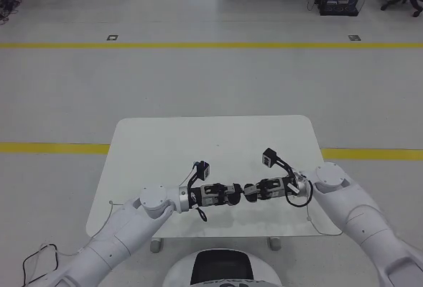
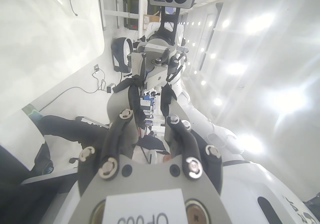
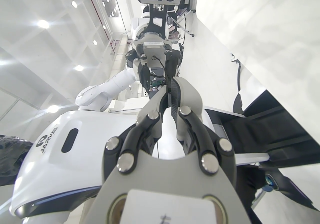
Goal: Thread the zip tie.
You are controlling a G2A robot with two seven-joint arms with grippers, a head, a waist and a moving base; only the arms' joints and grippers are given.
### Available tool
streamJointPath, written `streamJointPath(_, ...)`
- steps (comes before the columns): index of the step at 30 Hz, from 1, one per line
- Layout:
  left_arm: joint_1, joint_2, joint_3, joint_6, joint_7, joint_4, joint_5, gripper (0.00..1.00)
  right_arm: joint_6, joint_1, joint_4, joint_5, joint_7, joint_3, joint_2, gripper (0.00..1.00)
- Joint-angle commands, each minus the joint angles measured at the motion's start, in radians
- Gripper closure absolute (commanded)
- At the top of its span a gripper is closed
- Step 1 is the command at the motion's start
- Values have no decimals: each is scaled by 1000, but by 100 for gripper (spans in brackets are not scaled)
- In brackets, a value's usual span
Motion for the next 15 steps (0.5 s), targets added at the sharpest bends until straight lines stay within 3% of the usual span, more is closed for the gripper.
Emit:
streamJointPath(1,0,0,0,-1,0,0,-1,82,0,1,3,0,1,-1,-1,100)
streamJointPath(15,0,1,1,4,1,-5,4,90,-11,4,7,5,19,2,-8,100)
